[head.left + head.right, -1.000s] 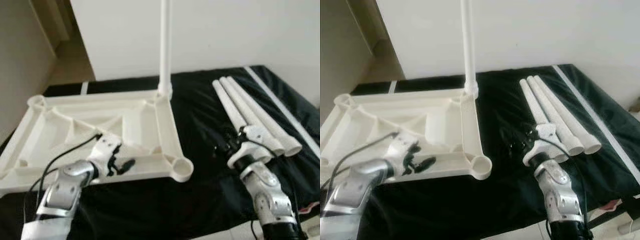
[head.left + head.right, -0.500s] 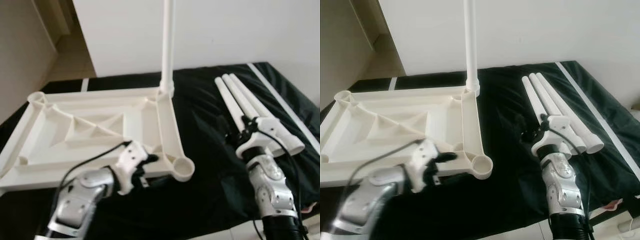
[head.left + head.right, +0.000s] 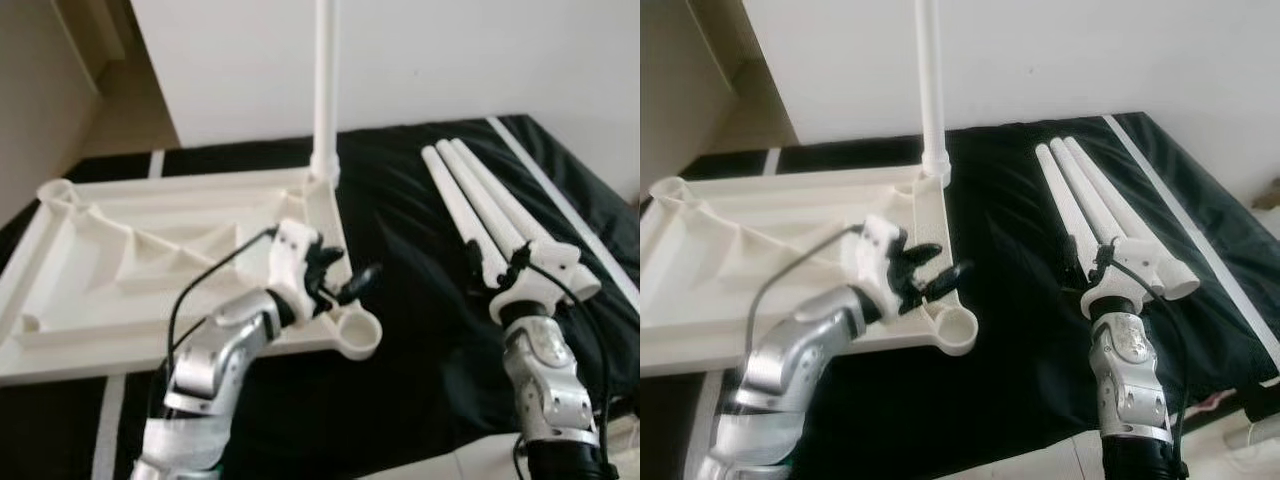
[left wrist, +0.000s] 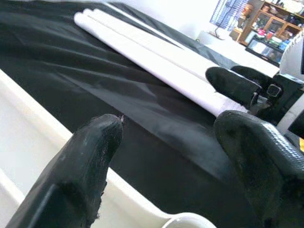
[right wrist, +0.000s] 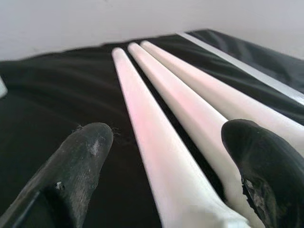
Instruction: Building children table
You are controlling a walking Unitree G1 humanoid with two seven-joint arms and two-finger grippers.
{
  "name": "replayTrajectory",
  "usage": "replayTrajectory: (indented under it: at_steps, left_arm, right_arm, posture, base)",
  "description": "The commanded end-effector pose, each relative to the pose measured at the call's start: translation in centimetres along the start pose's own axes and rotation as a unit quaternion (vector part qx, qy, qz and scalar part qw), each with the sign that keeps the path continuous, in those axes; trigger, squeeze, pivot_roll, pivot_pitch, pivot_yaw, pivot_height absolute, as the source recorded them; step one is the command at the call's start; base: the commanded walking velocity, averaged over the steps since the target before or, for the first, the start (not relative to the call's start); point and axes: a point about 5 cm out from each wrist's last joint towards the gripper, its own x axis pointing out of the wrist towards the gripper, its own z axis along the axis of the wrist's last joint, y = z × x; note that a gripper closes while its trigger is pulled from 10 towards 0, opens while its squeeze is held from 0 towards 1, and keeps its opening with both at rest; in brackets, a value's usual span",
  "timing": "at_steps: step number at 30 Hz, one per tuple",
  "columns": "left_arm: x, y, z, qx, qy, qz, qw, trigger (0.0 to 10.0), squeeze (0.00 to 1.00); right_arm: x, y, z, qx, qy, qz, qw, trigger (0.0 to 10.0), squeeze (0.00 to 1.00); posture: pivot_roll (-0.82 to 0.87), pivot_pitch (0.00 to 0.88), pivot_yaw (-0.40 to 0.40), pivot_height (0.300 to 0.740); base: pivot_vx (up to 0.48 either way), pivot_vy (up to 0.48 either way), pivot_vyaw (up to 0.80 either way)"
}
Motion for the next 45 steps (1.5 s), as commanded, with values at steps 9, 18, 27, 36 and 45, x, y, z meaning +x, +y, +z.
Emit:
replayTrajectory:
  at_steps: [9, 18, 27, 36, 45]
  left_arm:
    - [1.9, 0.3, 0.4, 0.009, 0.003, -0.009, 1.0, 10.0, 0.0]
    - [2.7, -0.8, 2.5, -0.032, -0.056, 0.028, 0.998, 10.0, 0.0]
    - [2.6, -1.2, 2.0, -0.026, -0.044, 0.018, 0.999, 10.0, 0.0]
    - [3.2, -0.9, 2.7, -0.038, -0.055, 0.021, 0.998, 10.0, 0.0]
    - [3.9, -1.1, 3.4, 0.001, -0.058, 0.007, 0.998, 10.0, 0.0]
  right_arm:
    - [-0.8, 1.5, 0.2, 0.012, 0.004, 0.029, 0.999, 10.0, 0.0]
    - [-1.5, 1.2, 1.1, -0.032, -0.037, 0.027, 0.998, 10.0, 0.0]
    - [-2.9, -1.8, 0.3, -0.042, -0.023, -0.038, 0.998, 10.0, 0.0]
    - [-2.8, -3.5, 0.7, -0.044, -0.026, -0.055, 0.997, 10.0, 0.0]
    - [1.0, -1.4, 2.6, -0.013, 0.002, 0.001, 1.0, 10.0, 0.0]
  posture:
    - [-0.07, 0.115, -0.054, 0.74]
    - [-0.02, 0.111, -0.04, 0.74]
    - [-0.03, 0.074, -0.002, 0.74]
    - [-0.06, 0.054, 0.027, 0.74]
    - [-0.06, 0.033, 0.035, 0.74]
  base:
    - [0.0, 0.0, 0.0]
    - [0.0, 0.0, 0.0]
    - [0.0, 0.0, 0.0]
    - [0.0, 0.0, 0.0]
    - [0.0, 0.0, 0.0]
